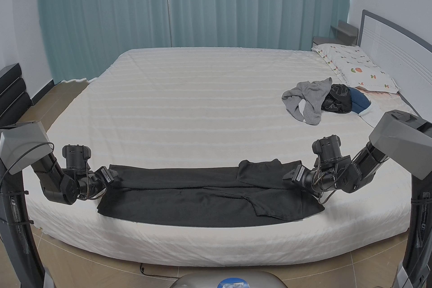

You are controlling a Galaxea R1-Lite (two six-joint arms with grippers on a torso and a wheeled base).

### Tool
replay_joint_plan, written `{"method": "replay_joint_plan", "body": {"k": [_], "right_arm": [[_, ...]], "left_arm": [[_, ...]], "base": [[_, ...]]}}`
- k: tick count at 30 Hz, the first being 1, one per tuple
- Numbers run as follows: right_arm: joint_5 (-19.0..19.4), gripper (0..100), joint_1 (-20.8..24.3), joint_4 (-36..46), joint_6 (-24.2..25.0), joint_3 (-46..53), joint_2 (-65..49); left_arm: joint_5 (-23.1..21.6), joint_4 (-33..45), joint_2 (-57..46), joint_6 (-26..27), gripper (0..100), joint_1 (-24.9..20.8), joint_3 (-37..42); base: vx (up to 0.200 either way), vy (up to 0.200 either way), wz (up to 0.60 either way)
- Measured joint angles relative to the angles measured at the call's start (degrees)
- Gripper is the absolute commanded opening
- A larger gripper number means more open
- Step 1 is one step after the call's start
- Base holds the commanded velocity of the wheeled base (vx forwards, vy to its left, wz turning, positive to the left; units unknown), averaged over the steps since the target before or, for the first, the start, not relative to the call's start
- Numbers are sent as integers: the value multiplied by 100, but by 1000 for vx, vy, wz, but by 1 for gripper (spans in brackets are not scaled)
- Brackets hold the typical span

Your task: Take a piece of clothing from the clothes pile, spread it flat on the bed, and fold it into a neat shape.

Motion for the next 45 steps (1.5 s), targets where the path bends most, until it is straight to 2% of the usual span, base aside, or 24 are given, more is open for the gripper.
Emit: {"method": "replay_joint_plan", "body": {"k": [3,10,16,17,20,26,33,43,44,45], "right_arm": [[187,100,-83,-17,271,0,-121],[796,100,-444,-77,901,11,-286],[1152,100,-700,-373,1325,-27,-223],[1242,100,-736,-419,1385,-30,-212],[1382,100,-818,-488,1470,-41,-182],[1369,100,-862,-507,1470,-61,-113],[1335,100,-870,-685,1457,-140,50],[1335,100,-870,-706,1464,-101,107],[1335,100,-870,-707,1464,-96,107],[1335,100,-870,-706,1464,-88,107]], "left_arm": [[-12,-4,-6,-62,100,35,-72],[-26,-4,46,-774,100,104,-532],[-35,5,361,-824,100,88,-990],[-37,10,435,-812,0,77,-1083],[-52,60,628,-640,0,40,-1246],[55,67,892,-563,0,30,-1497],[207,44,991,-1047,0,71,-1607],[210,35,978,-1124,0,104,-1624],[205,35,975,-1125,100,101,-1623],[199,38,967,-1133,100,104,-1618]], "base": [[0,0,0],[0,0,0],[0,0,0],[0,0,0],[0,0,0],[0,0,0],[0,0,0],[0,0,0],[0,0,0],[0,0,0]]}}
